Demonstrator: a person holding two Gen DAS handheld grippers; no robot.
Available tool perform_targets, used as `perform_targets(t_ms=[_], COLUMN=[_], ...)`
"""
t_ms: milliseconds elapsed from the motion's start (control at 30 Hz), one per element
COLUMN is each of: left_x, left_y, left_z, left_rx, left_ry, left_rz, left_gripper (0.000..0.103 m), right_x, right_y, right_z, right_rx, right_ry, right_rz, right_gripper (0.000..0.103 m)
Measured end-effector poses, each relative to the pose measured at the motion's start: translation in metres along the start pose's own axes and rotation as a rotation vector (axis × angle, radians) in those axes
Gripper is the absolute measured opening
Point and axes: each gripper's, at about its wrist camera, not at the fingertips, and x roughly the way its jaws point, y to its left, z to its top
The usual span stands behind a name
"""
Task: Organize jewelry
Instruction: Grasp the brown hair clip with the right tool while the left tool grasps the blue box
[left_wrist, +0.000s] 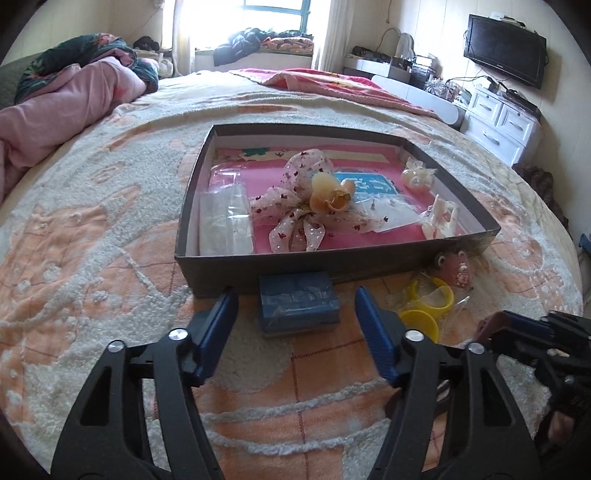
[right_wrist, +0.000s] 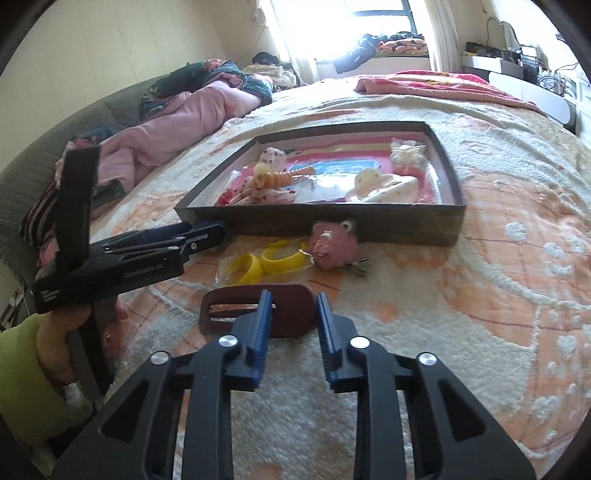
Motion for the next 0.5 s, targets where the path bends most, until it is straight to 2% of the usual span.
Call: perform_targets(t_ms=[67, 100, 133, 333, 400, 500], left_x=[0.004, 0.005, 0.005, 0.004, 0.001, -0.005], left_y=[0.001, 0.001, 0.001, 0.0, -0.001, -0.001], left_z=[0.0, 0.0, 0.0, 0.0, 0.0, -0.001], left_rx=[-0.011, -0.013, -0.015, -0.011, -0.008, -0.01], left_ry=[0.013, 0.016, 0.017, 0.017, 0.011, 0.0], left_rz=[-0.001, -0.003, -0.004, -0.008, -0.007, -0.009], left_gripper=[0.044, 0.039, 0.039, 0.038, 0.038, 0.038], right_x=[-0.005, -0.007, -0.009, -0.019, -0.02, -0.019], right_y=[-0.003, -0.003, -0.003, -0.014, -0.015, -0.021], right_z=[-0.001, -0.002, -0.001, 0.0, 0.002, 0.002], right_rx=[0.009, 0.006, -0.001, 0.015, 0.005, -0.02], right_ry=[-0.002, -0.007, -0.011, -0.037, -0.042, -0.035], right_rz=[0.021, 0.012, -0.002, -0.028, -0.064, -0.142], right_gripper=[0.019, 0.008, 0.005, 0.004, 0.0, 0.001])
